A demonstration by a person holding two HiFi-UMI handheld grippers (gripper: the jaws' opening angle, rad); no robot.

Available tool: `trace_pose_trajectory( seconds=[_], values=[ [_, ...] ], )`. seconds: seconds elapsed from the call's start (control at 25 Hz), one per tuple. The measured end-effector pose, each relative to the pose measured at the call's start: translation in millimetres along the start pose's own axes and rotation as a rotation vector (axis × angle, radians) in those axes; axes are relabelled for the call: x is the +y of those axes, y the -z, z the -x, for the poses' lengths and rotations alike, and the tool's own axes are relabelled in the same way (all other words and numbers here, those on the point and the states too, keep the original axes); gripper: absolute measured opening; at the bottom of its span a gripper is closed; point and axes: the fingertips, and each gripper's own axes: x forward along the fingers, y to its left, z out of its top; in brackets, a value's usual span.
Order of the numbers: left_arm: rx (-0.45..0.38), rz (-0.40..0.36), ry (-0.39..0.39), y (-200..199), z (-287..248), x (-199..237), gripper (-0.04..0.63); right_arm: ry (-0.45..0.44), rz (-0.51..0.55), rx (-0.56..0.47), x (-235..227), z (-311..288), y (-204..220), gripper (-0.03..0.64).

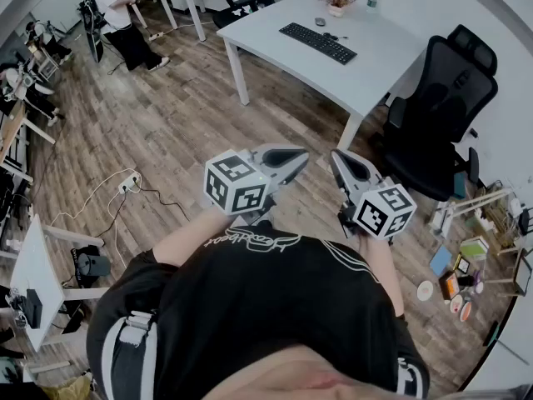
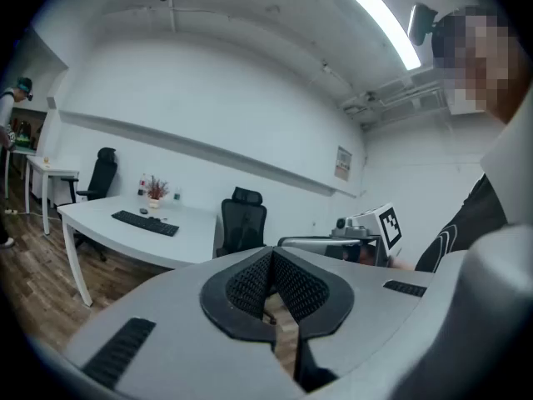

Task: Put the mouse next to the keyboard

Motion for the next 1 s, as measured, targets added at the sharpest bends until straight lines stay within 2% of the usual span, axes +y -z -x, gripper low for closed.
trace_pose_trajectory(
  seconds=[0.32,0.6,0.8,1.0],
  values=[
    [-0.002,0.010,-0.017,7.8,3.4,-2.2,0.008,-0.003,-0.007,0.012,-0.6,3.0,8.9,0.009],
    [-0.020,0.046,-0.047,10.1,8.3,12.1,0.008,-0.024,0.011,0.015,-0.4,-6.1,4.8,0.011],
    [-0.018,0.057,-0.042,15.9,6.1,22.9,0.008,-0.024,-0.002,0.034,-6.3,-16.0,15.6,0.011],
    [-0.028,0.062,-0.041,15.4,2.6,38.7,0.008,-0.068,-0.009,0.029,-6.8,-27.7,17.6,0.010]
  ],
)
